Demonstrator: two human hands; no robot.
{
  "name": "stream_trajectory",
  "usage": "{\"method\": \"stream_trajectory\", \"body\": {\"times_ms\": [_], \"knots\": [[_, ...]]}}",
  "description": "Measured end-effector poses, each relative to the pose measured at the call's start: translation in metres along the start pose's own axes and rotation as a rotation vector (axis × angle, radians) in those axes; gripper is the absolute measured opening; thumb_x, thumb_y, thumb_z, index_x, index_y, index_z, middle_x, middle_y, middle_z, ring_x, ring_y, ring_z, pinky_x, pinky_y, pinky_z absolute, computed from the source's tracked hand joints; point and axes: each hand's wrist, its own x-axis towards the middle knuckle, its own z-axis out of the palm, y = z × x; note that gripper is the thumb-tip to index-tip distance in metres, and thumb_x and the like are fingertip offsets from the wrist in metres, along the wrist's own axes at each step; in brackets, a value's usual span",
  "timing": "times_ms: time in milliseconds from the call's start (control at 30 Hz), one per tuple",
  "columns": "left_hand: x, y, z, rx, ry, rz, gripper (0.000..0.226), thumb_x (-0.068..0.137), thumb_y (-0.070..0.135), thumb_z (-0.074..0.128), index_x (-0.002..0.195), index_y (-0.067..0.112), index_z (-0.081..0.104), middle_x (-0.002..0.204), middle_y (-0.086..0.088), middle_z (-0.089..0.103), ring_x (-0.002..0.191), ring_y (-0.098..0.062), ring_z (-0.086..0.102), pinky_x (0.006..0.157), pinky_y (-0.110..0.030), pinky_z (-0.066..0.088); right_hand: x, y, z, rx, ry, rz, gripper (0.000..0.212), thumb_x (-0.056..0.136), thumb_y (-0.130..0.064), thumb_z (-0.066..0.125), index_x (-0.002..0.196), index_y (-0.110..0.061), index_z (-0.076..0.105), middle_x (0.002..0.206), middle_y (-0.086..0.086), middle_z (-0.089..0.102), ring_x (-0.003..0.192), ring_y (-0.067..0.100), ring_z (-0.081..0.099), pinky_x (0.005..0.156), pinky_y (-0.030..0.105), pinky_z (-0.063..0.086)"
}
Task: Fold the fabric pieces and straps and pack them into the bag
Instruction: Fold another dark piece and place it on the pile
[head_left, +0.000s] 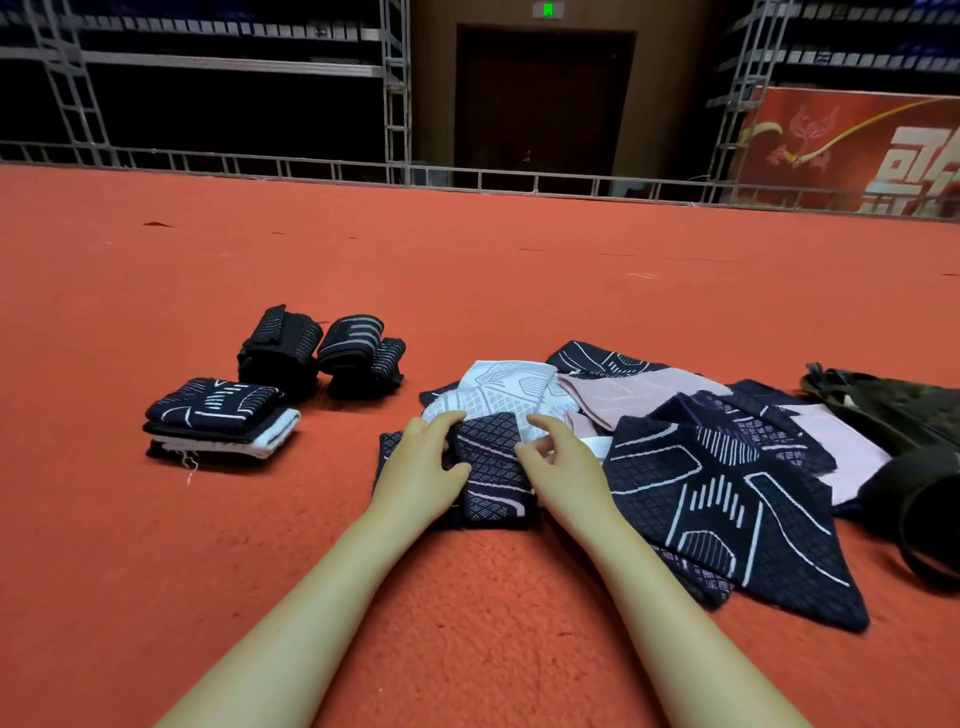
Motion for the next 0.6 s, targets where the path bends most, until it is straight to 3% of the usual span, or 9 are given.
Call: {"method": "stream_trajectory", "body": {"times_ms": [167,300,400,467,600], "knots": [[-0.001,0.003,0.000,-0.057,0.046,0.003,0.050,0.078,0.009,0.064,0.123,0.025,0.050,0.100,0.001,0.043,0.067,-0.010,0.057,0.073,-0.024,0.042,-0.001,-0.002,0.005,0.129,-0.076,0.007,0.040,0.087,-0.025,0.062,0.126,-0.027,0.053,0.075,-0.009,0.056,0.068,0.008,0.054,0.074,0.031,0.046],[-0.001,0.003,0.002,-0.130,0.066,0.010,0.049,0.077,0.008,0.066,0.120,0.025,0.050,0.097,0.003,0.042,0.067,-0.011,0.060,0.074,-0.023,0.045,-0.004,-0.006,0.003,0.210,-0.057,0.001,0.041,0.088,-0.022,0.061,0.126,-0.034,0.052,0.076,-0.007,0.053,0.070,0.010,0.055,0.063,0.028,0.046],[-0.001,0.007,0.002,-0.216,0.119,0.053,0.048,0.077,0.007,0.069,0.117,0.026,0.052,0.098,0.003,0.044,0.068,-0.012,0.059,0.075,-0.025,0.049,-0.004,-0.011,-0.004,0.291,0.007,-0.003,0.037,0.089,-0.017,0.060,0.122,-0.032,0.056,0.070,-0.008,0.050,0.060,0.003,0.050,0.059,0.021,0.045],[-0.001,0.013,0.003,-0.249,0.142,0.115,0.042,0.077,0.007,0.071,0.112,0.025,0.056,0.097,0.004,0.047,0.070,-0.012,0.058,0.072,-0.021,0.047,-0.005,-0.015,-0.009,0.376,0.072,-0.028,0.034,0.088,-0.010,0.059,0.119,-0.025,0.059,0.064,-0.007,0.048,0.052,0.000,0.044,0.056,0.012,0.040],[-0.005,0.025,0.009,-0.350,0.073,0.149,0.030,0.079,0.003,0.069,0.099,0.023,0.061,0.089,0.001,0.058,0.068,-0.005,0.054,0.065,-0.010,0.041,-0.006,-0.022,-0.019,0.469,0.109,-0.034,0.031,0.087,-0.007,0.060,0.112,-0.025,0.062,0.049,-0.016,0.049,0.050,-0.001,0.042,0.058,0.017,0.038]]}}
